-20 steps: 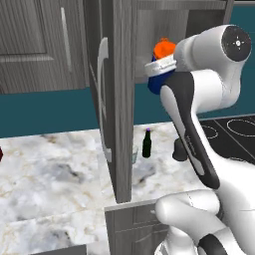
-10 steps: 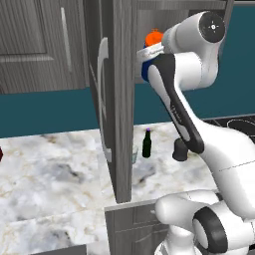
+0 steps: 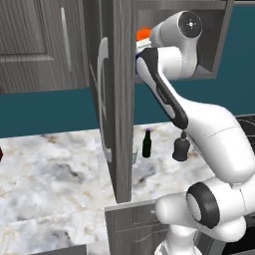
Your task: Sort all alcoholic drinks to one cabinet, and non-alcoholic drinks to the other.
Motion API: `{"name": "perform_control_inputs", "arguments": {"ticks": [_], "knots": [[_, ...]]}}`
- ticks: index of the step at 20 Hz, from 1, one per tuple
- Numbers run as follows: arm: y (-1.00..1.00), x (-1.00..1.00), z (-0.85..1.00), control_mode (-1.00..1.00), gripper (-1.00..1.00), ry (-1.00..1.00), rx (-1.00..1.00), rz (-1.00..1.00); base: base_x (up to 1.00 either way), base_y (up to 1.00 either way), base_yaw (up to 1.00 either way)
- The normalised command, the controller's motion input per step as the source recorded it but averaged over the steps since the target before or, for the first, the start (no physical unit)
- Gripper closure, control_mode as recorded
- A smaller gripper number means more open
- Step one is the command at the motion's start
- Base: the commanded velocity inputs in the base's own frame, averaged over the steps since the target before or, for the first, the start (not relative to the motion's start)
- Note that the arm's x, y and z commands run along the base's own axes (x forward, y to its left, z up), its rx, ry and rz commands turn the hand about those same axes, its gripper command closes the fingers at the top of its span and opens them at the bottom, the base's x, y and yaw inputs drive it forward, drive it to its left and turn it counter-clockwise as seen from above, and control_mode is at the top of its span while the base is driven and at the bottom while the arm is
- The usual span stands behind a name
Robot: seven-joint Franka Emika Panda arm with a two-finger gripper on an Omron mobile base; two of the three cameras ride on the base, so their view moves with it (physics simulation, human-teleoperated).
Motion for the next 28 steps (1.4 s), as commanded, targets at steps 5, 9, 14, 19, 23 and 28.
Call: {"name": "perform_control_inputs", "arguments": {"ticks": [5, 9, 14, 19, 23, 28], "knots": [[0.13, 0.67, 0.0, -1.0, 1.0, 0.0, 0.03, 0.0, 0.0, 0.0, 0.0], [0.0, 0.49, -0.14, -1.0, 1.0, 0.0, 0.01, 0.0, 0.0, 0.0, 0.0], [0.0, 0.41, -0.28, -1.0, 1.0, 0.0, 0.0, -0.02, 0.0, 0.0, 0.0], [0.0, 0.38, -0.36, -1.0, 1.0, 0.0, 0.0, -0.02, 0.0, 0.0, 0.0], [0.0, 0.45, -0.15, -1.0, 1.0, 0.0, 0.0, -0.03, 0.0, 0.0, 0.0], [0.0, 0.22, -0.07, -1.0, -1.0, 0.0, 0.01, -0.02, 0.0, 0.0, 0.0]]}}
